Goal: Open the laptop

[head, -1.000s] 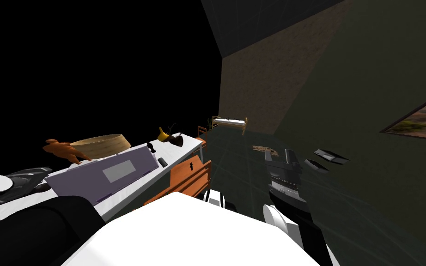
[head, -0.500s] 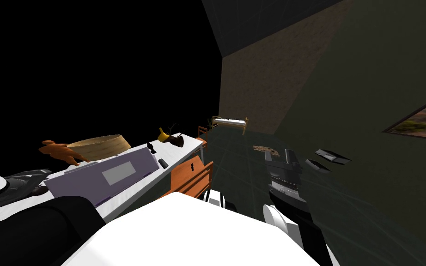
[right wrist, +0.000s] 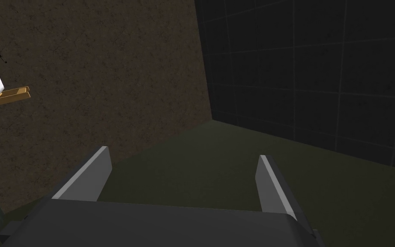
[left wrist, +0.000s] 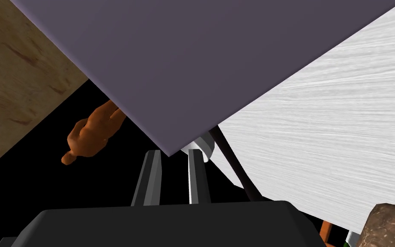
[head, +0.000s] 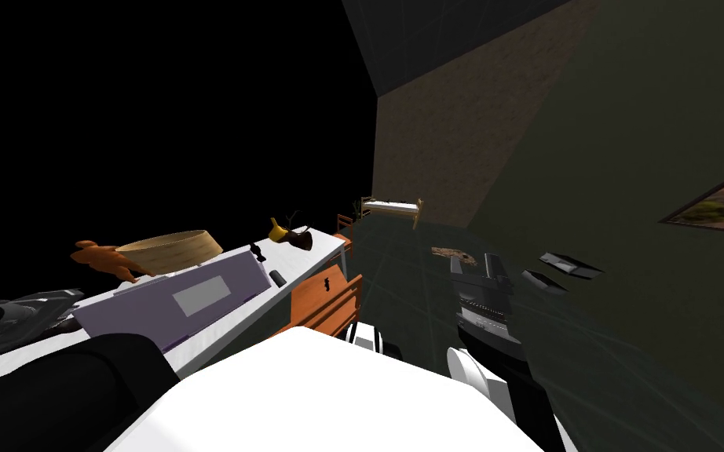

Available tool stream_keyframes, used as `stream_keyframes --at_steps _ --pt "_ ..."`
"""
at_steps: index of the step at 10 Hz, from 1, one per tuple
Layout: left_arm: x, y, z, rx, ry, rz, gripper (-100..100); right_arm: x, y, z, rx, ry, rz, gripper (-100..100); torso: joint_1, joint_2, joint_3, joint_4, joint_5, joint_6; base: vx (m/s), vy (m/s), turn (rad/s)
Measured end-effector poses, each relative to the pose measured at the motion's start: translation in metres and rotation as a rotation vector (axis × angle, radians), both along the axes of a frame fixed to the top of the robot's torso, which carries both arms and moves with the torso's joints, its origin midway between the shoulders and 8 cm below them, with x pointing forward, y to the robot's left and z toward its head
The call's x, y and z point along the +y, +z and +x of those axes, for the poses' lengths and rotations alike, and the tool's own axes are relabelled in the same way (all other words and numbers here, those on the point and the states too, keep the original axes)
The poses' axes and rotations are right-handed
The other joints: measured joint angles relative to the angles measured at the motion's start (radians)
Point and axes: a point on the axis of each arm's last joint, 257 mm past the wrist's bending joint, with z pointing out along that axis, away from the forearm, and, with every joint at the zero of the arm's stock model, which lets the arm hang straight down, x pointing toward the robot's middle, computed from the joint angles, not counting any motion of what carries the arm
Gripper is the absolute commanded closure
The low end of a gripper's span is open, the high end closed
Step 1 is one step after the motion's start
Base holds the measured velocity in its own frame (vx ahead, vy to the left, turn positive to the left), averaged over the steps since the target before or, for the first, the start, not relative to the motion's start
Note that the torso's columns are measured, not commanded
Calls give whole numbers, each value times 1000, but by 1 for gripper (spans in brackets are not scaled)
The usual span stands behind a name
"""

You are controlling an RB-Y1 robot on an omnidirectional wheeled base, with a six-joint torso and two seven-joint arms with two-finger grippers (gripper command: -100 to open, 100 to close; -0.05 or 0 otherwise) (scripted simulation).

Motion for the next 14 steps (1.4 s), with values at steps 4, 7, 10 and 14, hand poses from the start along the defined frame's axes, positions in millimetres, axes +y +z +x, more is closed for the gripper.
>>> stream_keyframes --at_steps 4,7,10,14 --pt "7 -5 -8 -27 90 -25 100 0 0 0 0 0 0 0 0 -11 -4 -3 7 12 -33 -26 -109" --pt "8 -12 0 -32 108 -29 100 0 0 0 0 0 0 0 8 -13 -6 -3 8 15 6 5 20" --pt "9 -11 14 -46 98 -20 100 0 0 0 0 0 0 0 0 -15 -6 -3 8 20 1 1 3" --pt "7 -29 40 -31 84 -46 100 0 0 0 0 0 0 0 5 -6 0 -2 12 12 4 29 126"
